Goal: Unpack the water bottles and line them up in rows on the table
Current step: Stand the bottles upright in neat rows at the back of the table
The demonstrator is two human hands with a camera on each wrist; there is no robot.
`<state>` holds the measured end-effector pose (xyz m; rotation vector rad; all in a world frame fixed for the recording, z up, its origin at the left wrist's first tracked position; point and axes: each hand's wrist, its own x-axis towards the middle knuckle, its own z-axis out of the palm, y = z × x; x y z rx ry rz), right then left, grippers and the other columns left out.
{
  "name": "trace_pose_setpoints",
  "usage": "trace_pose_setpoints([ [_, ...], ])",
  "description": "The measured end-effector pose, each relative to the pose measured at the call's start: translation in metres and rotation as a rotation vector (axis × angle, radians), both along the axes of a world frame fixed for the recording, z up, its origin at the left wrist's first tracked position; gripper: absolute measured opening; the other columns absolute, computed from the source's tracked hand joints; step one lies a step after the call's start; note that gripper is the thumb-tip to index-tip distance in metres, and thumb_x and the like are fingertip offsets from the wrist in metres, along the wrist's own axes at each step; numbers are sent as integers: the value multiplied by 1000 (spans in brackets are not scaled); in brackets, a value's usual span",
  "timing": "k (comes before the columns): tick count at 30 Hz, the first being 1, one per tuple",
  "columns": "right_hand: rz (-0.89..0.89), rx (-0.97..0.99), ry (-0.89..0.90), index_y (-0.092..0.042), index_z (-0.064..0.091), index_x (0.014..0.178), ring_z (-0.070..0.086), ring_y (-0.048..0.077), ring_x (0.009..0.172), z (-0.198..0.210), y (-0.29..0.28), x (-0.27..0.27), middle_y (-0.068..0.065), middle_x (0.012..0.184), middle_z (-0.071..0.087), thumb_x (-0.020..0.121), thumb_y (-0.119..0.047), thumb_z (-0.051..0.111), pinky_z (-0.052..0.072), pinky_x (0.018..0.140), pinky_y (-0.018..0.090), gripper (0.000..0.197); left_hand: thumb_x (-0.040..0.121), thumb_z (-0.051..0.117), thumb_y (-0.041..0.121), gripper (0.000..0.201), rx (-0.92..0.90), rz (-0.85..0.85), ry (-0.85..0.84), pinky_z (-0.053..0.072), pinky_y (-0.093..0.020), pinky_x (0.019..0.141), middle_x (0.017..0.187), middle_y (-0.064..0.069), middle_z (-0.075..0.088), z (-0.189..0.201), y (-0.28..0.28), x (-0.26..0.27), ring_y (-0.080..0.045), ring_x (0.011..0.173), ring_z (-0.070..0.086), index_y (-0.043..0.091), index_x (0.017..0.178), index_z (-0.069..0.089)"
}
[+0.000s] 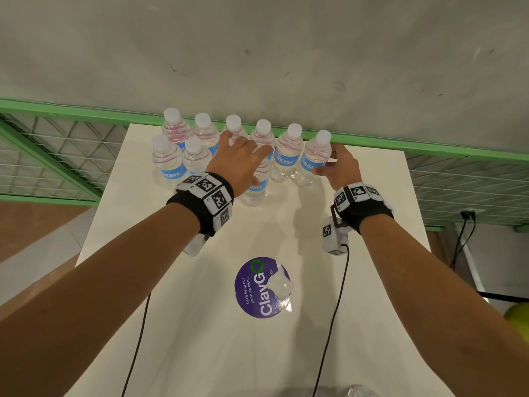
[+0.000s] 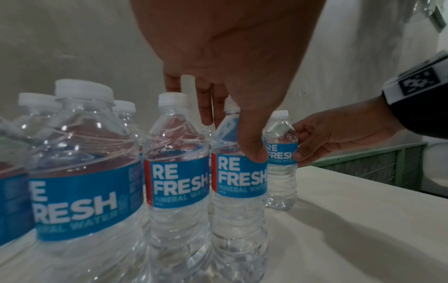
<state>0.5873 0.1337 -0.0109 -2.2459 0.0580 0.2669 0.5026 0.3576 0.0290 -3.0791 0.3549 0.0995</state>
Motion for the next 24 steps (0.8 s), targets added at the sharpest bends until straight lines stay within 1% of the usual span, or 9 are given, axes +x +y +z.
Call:
trace_pose_setpoints([
  [5, -4, 20, -2, -10, 48, 127, 60, 23, 106, -2, 2, 0, 6, 129, 58, 76, -8, 75, 43, 86, 29, 58, 82, 66, 33, 73, -43, 36, 28, 15, -52, 108, 134, -9, 49, 1, 2, 2, -31, 123, 44, 21, 142, 27],
  [8, -7, 29, -5, -10, 48, 125, 61, 24, 105, -3, 2, 1, 6, 128, 59, 75, -8, 75, 44, 87, 30, 57, 80, 69, 33, 79, -133, 87, 22, 16, -50, 108, 132, -9, 52, 1, 3, 2, -31, 122, 47, 17, 143, 22],
  [11, -5, 32, -6, -11, 48, 125, 61, 24, 105, -4, 1, 2, 5, 128, 59, 75, -8, 75, 45, 88, 30, 57, 81, 68, 35, 73, -160, 116, 26, 17, -47, 107, 134, -9, 52, 2, 4, 3, -32, 121, 45, 13, 138, 29],
  [14, 3, 26, -8, -11, 48, 126, 61, 23, 105, -5, 1, 2, 5, 128, 58, 76, -9, 75, 43, 86, 29, 57, 81, 68, 36, 66, -165, 111, 29, 18, -46, 107, 132, -7, 53, 1, 5, 4, -32, 120, 46, 13, 133, 34],
  [16, 9, 28, -7, -10, 48, 126, 61, 23, 105, -5, 1, 3, 6, 129, 58, 76, -8, 75, 44, 86, 30, 57, 80, 68, 36, 66, -173, 109, 26, 17, -46, 107, 132, -7, 53, 1, 5, 5, -31, 120, 46, 14, 133, 34],
  [19, 11, 52, -1, -10, 48, 125, 62, 24, 104, -5, 1, 4, 6, 128, 58, 75, -6, 75, 47, 90, 34, 57, 80, 68, 36, 68, -188, 112, 23, 17, -45, 108, 133, -7, 52, 0, 6, 6, -30, 121, 45, 14, 134, 33],
  [24, 12, 53, -8, -11, 49, 125, 61, 24, 105, -5, 1, 3, 5, 128, 58, 75, -7, 75, 47, 91, 34, 56, 80, 69, 36, 68, -191, 111, 18, 17, -44, 107, 134, -7, 52, -1, 7, 5, -30, 121, 45, 14, 134, 34],
])
